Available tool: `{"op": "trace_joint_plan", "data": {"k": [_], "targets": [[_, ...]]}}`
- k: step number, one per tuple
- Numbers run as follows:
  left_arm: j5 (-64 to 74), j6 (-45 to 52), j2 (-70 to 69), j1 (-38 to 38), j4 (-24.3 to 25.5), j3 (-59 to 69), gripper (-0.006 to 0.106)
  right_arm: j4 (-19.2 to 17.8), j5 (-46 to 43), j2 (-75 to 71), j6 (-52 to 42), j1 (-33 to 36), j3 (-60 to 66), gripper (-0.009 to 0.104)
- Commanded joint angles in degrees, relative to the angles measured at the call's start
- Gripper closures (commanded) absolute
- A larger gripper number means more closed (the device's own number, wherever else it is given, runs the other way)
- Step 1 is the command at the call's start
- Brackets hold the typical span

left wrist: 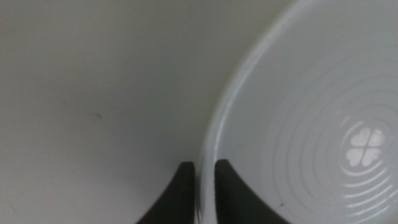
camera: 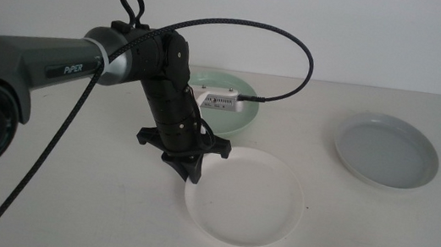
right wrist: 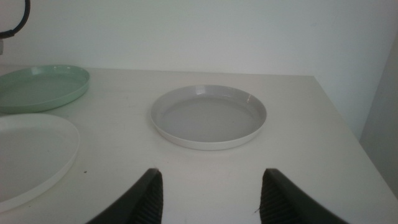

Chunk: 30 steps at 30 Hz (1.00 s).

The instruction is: Stack the three bowls on top of each other.

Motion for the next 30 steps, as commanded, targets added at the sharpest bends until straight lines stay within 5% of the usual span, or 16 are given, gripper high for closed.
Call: {"op": "trace_joint_plan", "data": {"k": [1, 9, 13, 21, 30], "targets": [[1.05, -0.58, -3.55, -0.27, -1.63, -1.66, 0.075, -0.56, -4.58, -1.53, -0.29, -0.34, -0.34, 0.054], [13.58, -0.58, -3.93, 1.81, -1.45, -7.14, -0.003, -0.56, -4.58, -1.53, -0.29, -0.34, -0.34, 0.054], [16.57, -1.78, -5.75, 3.06, -0.89, -12.35, -0.005, -0.56, -4.58, -1.53, -0.29, -0.34, -0.34, 0.054], [10.96, -11.37, -9.37, 3.46, 14.85, -19.61, -0.005, -0.56, -4.58, -1.53, -0.29, -0.34, -0.34, 0.054], [-7.06, -12.45, -7.82, 4.29, 22.13, -19.84, -0.005, -0.56, -4.58, -1.53, -0.29, -0.34, -0.34, 0.054]]}}
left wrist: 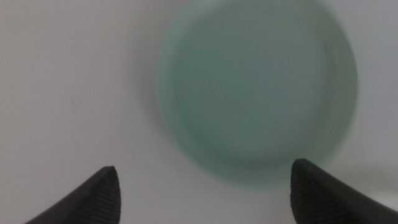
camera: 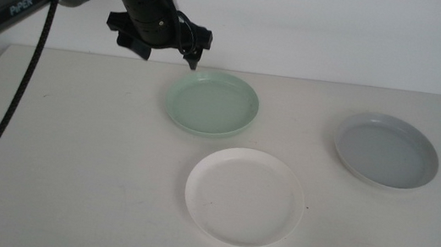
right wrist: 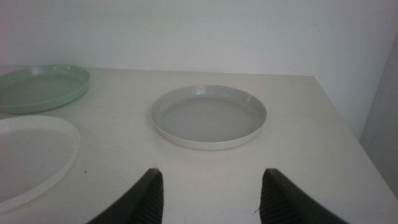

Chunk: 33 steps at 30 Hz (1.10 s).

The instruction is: Stack the three bowls on top of each other.

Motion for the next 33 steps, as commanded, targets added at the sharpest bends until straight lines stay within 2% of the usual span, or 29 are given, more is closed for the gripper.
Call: {"op": "trace_joint_plan", "data": {"k": [1, 15, 25, 27, 29, 33], "targets": [[-7.97, -0.73, -2.15, 1.02, 1.48, -1.66, -0.005, -0.56, -4.58, -1.53, -0.29, -0.34, -0.34, 0.054], [-24.17, -2.05, 9.55, 5.18, -0.93, -1.66, -0.005, -0.56, -4.58, -1.53, -0.29, -0.34, -0.34, 0.054], [-25.12, -1.82, 14.82, 5.12, -4.28, -1.59, -0.003, -0.56, -4.58, -1.53, -0.29, -0.34, -0.34, 0.054], [-25.06, -1.82, 15.35, 5.12, -4.72, -1.59, 0.005, -0.56, -4.58, -1.53, -0.29, -0.34, -0.34, 0.054], [-25.0, -1.76, 15.61, 5.12, -5.49, -1.53, 0.018, -0.56, -4.58, -1.53, -0.29, -0.34, -0.34, 0.054], [-24.66, -1.38, 15.93, 5.12, -7.27, -1.35, 0.056, -0.56, -4.58, -1.53, -0.29, -0.34, -0.34, 0.054]]}}
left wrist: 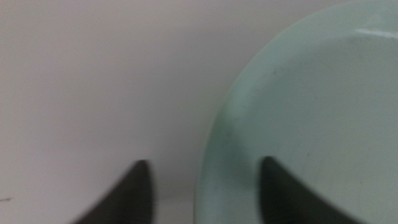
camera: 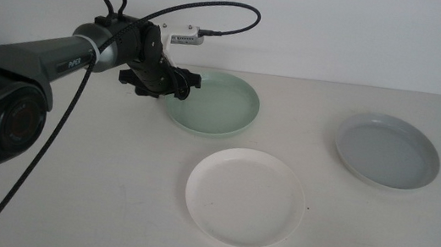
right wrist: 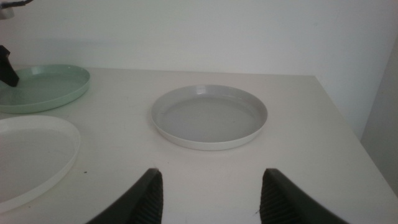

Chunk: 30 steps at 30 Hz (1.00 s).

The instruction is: Stack the three bowls on top of each other.

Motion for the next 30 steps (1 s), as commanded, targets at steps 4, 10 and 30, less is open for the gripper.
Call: {"op": "trace_joint_plan", "data": {"k": [4, 10, 30], "targets": [[-2.21, -0.28, -2.77, 0.0, -2.16, -1.28, 0.096, -0.56, -4.58, -1.53, -0.29, -0.34, -0.34, 0.054], [-1.26, 0.47, -6.28, 0.0, -2.05, -1.37, 0.1, -0.56, -4.58, -1.53, -0.29, -0.34, -0.34, 0.054], [-14.65, -2.66, -42.54, -8.32, -1.06, 37.15, 0.1, -0.56, -4.58, -1.53, -0.29, -0.34, -0.34, 0.054]]}}
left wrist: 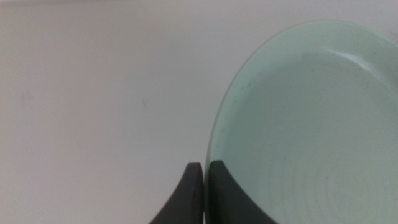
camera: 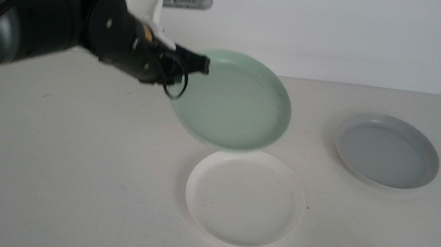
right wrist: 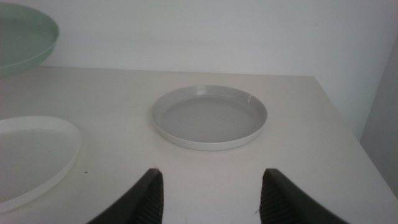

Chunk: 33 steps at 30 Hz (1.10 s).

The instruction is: Stack the three bowls on top of each other.

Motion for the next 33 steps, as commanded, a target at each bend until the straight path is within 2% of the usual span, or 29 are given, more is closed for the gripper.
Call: {"op": "trace_joint_plan", "data": {"k": [1, 10, 17, 23, 30, 33], "targets": [[-6.91, -2.86, -5.79, -1.66, -0.41, 4.03, 0.1, -0.56, -4.58, -1.53, -0.29, -0.34, -0.34, 0.054], [-11.82, -5.29, -6.81, -7.45, -0.41, 15.0, 0.1, -0.56, -4.58, -1.53, -0.29, -0.34, -0.34, 0.054], [-18.04, -5.33, -6.27, -7.43, -1.37, 19.4, 0.1, -0.56, -4.58, -1.53, -0.29, -0.34, -0.34, 0.054], [-20.38, -5.33, -2.66, -7.43, -3.45, 19.53, 0.1, -0.56, -4.58, -1.53, -0.29, -0.34, -0.34, 0.054], [-21.24, -5.33, -0.71, -7.43, -3.65, 19.53, 0.1, -0.56, -4.58, -1.53, -0.29, -0.34, -0.34, 0.054], [-21.52, -5.33, -0.71, -7.43, -3.65, 19.53, 0.094, -0.56, -4.58, -1.53, -0.29, -0.34, -0.34, 0.054]]}}
